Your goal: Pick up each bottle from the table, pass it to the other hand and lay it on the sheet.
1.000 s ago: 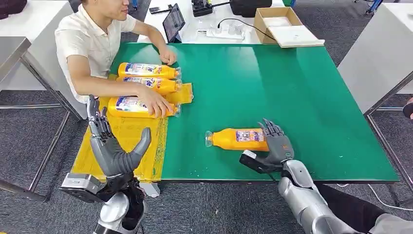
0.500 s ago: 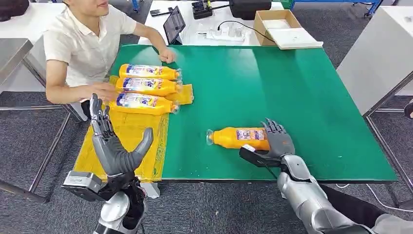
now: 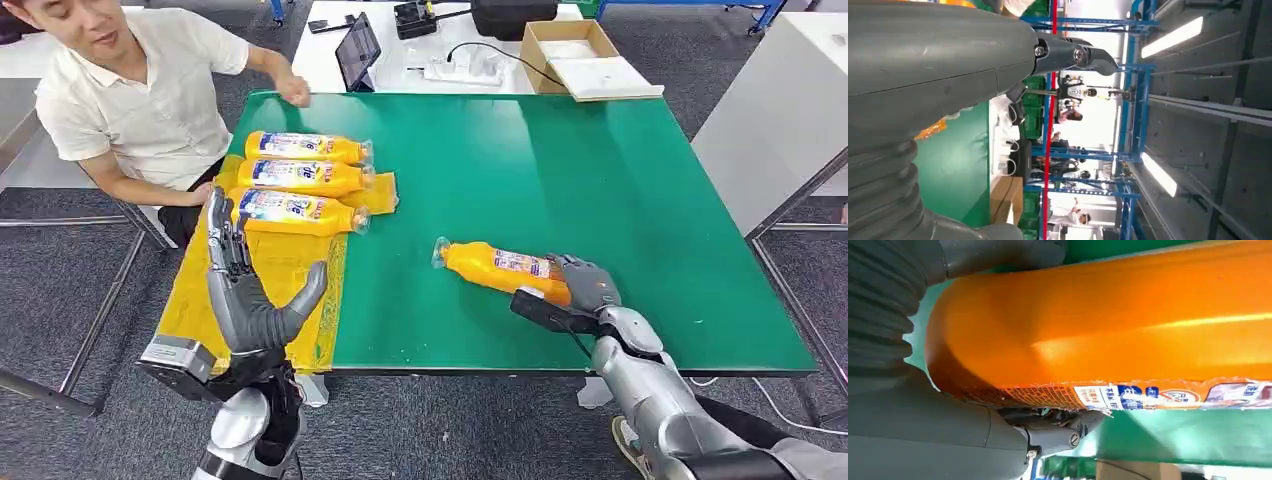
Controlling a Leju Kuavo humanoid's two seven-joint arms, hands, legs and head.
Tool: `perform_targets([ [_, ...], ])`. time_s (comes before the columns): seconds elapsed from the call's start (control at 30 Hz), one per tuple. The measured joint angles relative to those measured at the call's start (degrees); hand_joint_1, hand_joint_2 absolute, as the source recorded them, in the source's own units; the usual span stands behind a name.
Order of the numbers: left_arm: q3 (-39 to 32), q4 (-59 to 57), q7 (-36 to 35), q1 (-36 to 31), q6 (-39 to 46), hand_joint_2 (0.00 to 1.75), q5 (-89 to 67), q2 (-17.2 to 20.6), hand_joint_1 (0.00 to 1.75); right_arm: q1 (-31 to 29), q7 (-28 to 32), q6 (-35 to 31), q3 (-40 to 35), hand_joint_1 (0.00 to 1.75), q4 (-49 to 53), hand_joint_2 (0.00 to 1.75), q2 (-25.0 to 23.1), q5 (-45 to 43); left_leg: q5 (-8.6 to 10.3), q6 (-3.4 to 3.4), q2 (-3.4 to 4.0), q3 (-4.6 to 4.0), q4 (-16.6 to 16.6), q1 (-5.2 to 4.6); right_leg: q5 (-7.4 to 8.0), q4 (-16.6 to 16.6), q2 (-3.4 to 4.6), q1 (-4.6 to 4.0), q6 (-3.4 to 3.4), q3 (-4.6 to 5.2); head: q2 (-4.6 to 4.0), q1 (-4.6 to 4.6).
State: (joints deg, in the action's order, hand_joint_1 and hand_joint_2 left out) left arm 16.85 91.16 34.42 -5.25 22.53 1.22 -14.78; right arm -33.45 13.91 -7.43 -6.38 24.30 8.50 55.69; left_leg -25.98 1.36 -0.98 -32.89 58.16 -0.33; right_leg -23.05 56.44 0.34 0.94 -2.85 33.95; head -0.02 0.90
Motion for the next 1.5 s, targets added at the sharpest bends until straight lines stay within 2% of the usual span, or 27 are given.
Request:
perform_targets([
  [0.1, 0.2, -0.5, -0.1, 0.0, 0.8, 1.75, 0.5, -0.1, 0.0, 1.2, 9.0, 0.8, 3.1, 1.75, 0.1, 1.75, -1.0, -8.1, -0.02, 0.0, 0.09, -0.04, 0.0, 0.02, 0.0, 0.0, 0.02, -0.02, 0.0, 0.02, 0.0, 0.02],
  [0.2, 0.0, -1.2, -1.2, 0.1, 2.2, 1.75, 2.8, -0.4, 0.0, 3.3, 14.7, 2.2, 5.4, 1.75, 2.4, 1.75, -2.8, -13.5, -0.04, -0.01, 0.22, -0.03, 0.0, 0.04, 0.01, 0.0, 0.08, -0.07, 0.01, 0.07, 0.0, 0.0],
  [0.33, -1.0, -3.0, -2.9, 0.7, 3.4, 1.75, 5.6, -1.0, 0.0, 8.8, 17.4, 3.7, 6.5, 1.75, 10.8, 1.75, -6.0, -22.6, -0.02, -0.02, 0.13, -0.16, 0.0, 0.12, 0.01, 0.0, 0.06, -0.14, 0.02, 0.15, 0.0, -0.02],
  [0.47, -1.3, -5.2, -3.9, 1.5, 3.0, 1.75, 6.4, -1.3, 0.0, 14.4, 17.0, 4.1, 6.5, 1.75, 21.0, 1.75, -8.8, -28.4, 0.03, -0.04, 0.04, -0.47, 0.0, 0.14, 0.01, 0.1, 0.03, -0.13, 0.02, 0.42, 0.0, 0.0],
  [0.6, -0.9, -6.7, -5.8, 3.1, -2.9, 1.75, 6.5, -1.3, 0.0, 18.8, 18.4, 4.1, 6.5, 1.75, 31.3, 1.75, -10.9, -34.5, 0.02, -0.04, -0.01, -0.62, 0.0, 0.11, 0.0, 0.1, 0.02, -0.09, 0.01, 0.51, 0.0, 0.02],
  [0.77, -0.4, -7.7, -6.0, 4.3, -4.3, 1.75, 6.1, -1.3, 0.0, 21.7, 18.3, 4.1, 6.4, 1.75, 38.8, 1.75, -12.4, -35.6, -0.02, 0.0, -0.01, -0.76, 0.0, 0.03, -0.01, 0.0, 0.02, -0.01, 0.0, 0.69, 0.0, 0.0],
  [1.03, 1.7, -8.0, -5.8, 5.2, -11.2, 1.75, 4.3, -1.1, 0.0, 23.5, 19.0, 4.6, 4.5, 1.75, 43.2, 1.75, -13.9, -36.8, -0.02, 0.0, 0.02, -0.77, 0.0, 0.05, -0.01, 0.0, 0.03, -0.03, 0.0, 0.7, 0.0, 0.0],
  [1.3, 3.0, -8.0, -6.4, 4.4, -12.3, 1.75, 6.0, -1.4, 0.0, 23.6, 20.0, 3.1, -7.3, 1.75, 40.3, 1.75, -17.7, -30.2, -0.01, -0.02, 0.03, -0.78, 0.0, 0.17, -0.02, 0.1, 0.04, -0.14, 0.02, 0.75, 0.0, -0.02],
  [1.5, 3.9, -8.1, -7.3, 3.9, -12.3, 1.75, 7.5, -1.4, 0.0, 22.5, 21.5, 0.5, -14.5, 1.75, 35.4, 1.75, -19.9, -28.9, 0.0, -0.03, 0.07, -0.8, 0.0, 0.16, -0.01, 0.1, 0.05, -0.13, 0.02, 0.77, 0.0, 0.02],
])
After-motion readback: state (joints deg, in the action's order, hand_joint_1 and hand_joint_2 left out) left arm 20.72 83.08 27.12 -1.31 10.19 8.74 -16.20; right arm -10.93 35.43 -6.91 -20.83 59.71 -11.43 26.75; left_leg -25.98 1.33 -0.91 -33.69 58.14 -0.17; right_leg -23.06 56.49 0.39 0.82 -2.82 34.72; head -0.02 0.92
